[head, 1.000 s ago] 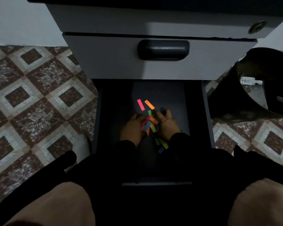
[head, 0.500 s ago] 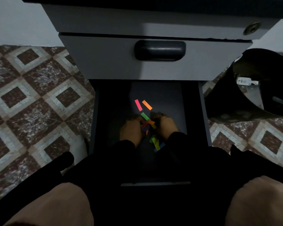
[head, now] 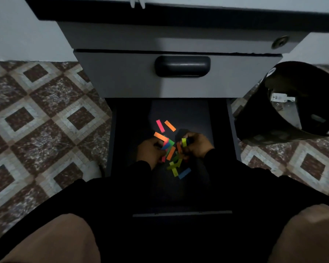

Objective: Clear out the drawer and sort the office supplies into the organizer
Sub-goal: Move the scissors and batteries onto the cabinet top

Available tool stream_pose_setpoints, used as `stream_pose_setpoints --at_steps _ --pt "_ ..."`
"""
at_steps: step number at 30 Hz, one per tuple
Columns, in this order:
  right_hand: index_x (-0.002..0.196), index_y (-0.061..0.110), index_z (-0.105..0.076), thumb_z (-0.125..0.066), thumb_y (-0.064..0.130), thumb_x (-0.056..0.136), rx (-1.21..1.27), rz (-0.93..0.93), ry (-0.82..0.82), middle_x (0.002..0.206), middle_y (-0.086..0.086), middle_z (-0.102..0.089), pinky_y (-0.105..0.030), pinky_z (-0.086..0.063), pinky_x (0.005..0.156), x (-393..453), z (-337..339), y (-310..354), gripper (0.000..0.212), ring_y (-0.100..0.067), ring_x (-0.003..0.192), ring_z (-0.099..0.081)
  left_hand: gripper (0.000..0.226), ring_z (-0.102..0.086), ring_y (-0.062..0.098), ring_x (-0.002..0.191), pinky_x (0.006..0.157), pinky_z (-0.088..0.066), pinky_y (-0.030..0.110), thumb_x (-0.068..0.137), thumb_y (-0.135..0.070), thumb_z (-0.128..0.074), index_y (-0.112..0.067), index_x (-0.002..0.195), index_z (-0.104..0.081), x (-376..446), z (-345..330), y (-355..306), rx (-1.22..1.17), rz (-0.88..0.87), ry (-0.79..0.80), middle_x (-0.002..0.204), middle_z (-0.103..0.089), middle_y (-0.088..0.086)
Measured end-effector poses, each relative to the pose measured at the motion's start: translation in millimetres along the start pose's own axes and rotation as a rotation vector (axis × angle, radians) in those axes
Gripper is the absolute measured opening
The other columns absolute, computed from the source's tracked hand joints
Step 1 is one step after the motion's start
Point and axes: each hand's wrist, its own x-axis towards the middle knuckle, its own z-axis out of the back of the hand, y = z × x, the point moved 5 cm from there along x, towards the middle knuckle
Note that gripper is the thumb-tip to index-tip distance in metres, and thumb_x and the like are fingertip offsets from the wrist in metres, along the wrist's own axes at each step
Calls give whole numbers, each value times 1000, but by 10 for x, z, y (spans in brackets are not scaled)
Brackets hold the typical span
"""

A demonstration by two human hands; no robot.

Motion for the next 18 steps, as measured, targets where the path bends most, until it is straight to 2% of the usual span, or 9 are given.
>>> stream_pose_setpoints --at_steps 2,3,5,11,14,18 --pt "80 10 -50 -49 -26 78 180 -53 63 71 -14 -56 -28 -51 37 -102 37 90 36 -20 45 -62 24 -57 16 56 42 -49 19 81 10 -62 -12 75 -55 -76 14 -67 -50 -12 41 71 -57 5" --pt "81 7 -50 -47 -27 78 210 -60 94 67 -13 -55 -24 -48 34 -148 54 141 35 -15 39 -60 21 -57 17 57 41 -49 18 81 11 -61 -9 77 -55 -119 22 -111 -81 -17 55 74 -58 8" --pt "78 7 -48 -48 -27 79 218 -45 143 60 -11 -56 -22 -48 34 -242 118 256 34 -11 35 -57 19 -57 20 60 40 -49 19 81 14 -60 -4 83 -55 -227 42 -255 -144 -23 89 82 -57 14" --pt "75 7 -50 -51 -24 79 188 86 154 67 -14 -55 -22 -51 39 -711 404 686 31 -11 38 -58 19 -57 25 59 44 -53 23 79 12 -62 -4 86 -57 -635 201 -810 -150 -117 148 87 -55 15" --pt "75 7 -50 -52 -23 79 205 161 135 68 -13 -55 -22 -51 39 -985 592 942 30 -10 40 -59 21 -55 20 61 46 -54 23 81 11 -62 -9 85 -56 -837 310 -1141 -118 -193 134 78 -48 7" --pt "76 6 -51 -51 -22 80 265 240 108 63 -13 -58 -22 -50 38 -1316 853 1289 28 -13 41 -60 18 -55 17 51 42 -52 22 81 12 -61 -2 91 -56 -1109 397 -1611 -80 -278 131 75 -50 14"
